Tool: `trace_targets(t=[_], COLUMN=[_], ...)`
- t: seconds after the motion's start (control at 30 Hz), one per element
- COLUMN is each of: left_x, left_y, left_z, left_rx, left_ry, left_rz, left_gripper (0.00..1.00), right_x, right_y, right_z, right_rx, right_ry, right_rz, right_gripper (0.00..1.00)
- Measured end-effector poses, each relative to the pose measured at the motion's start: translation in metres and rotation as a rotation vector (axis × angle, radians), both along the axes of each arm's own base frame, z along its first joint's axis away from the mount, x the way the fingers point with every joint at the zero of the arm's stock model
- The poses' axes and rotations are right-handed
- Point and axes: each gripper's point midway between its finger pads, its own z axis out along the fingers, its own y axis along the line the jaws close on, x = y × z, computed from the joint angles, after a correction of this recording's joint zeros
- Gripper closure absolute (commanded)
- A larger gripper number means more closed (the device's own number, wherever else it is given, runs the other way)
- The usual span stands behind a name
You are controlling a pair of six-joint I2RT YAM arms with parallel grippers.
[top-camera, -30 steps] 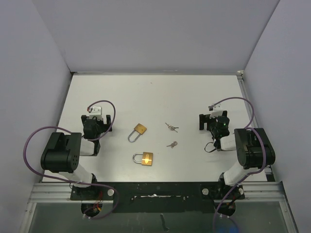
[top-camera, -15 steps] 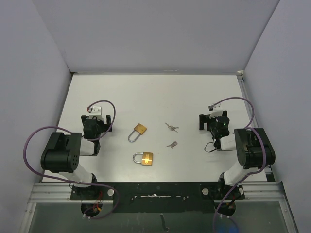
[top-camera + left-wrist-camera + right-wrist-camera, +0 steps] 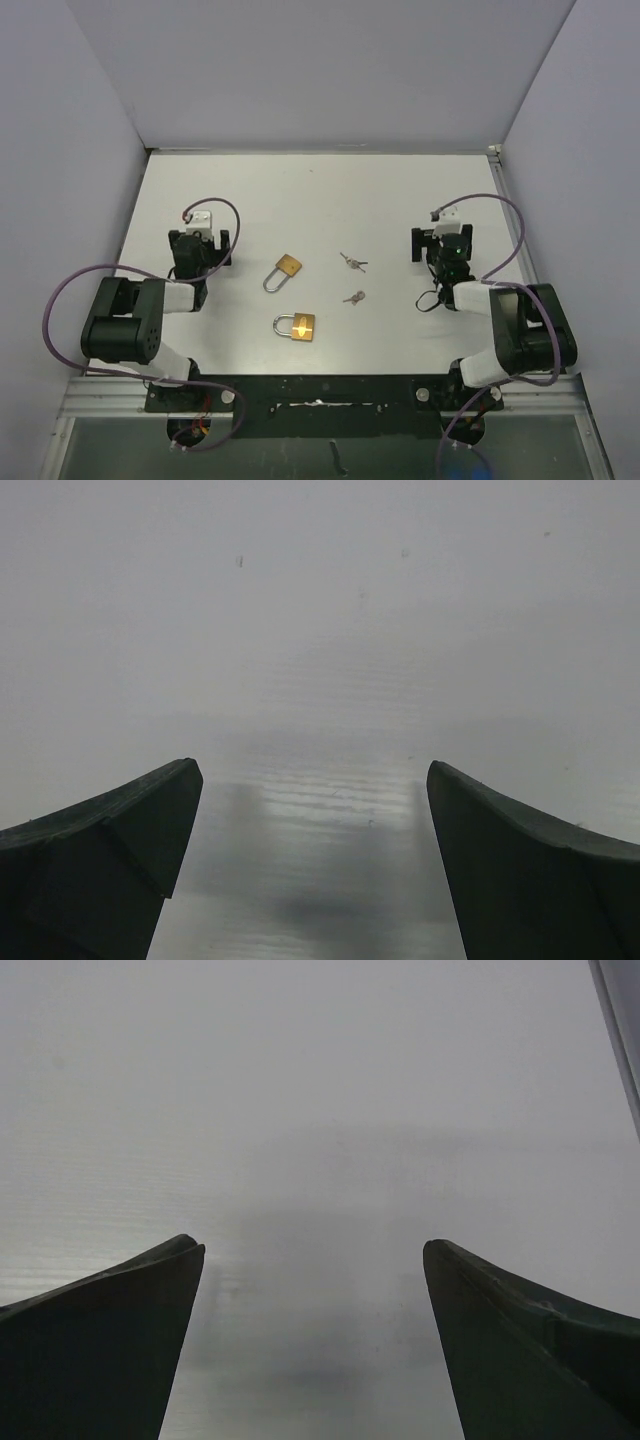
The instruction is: Unlock with the key
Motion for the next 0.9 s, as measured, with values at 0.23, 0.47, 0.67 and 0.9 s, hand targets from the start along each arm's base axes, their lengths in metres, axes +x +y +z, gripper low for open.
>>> trace_targets(t=[0.23,0.47,0.67,0.9], left_x=[0.026,0.011,-0.01,-0.021], left_y=[-0.048,-0.09,-0.114,-0.129], left_z=[0.069,0.147,0.193,0.192], left_rx=[0.063,-0.14,-0.301,-0.4], left_ry=[-0.085,-0.203,-0.288,-0.256], left_rz=[-0.097,-0.21,-0.321,-0.375], left_gripper=[0.02,0.02,0.02,0.02], right_x=[0.022,0.004,-0.026,-0.041], right_y=[0.037,0.076,0.115,0.163], right_z=[0.089,0.122,0.107,0.077], right_rx=[0.08,0.148,0.128,0.058], right_ry=[-0.086,-0.007,0.148,0.317], right_rz=[0.005,0.133,0.256,0.381], right_gripper=[0.02,0.02,0.05,0.19])
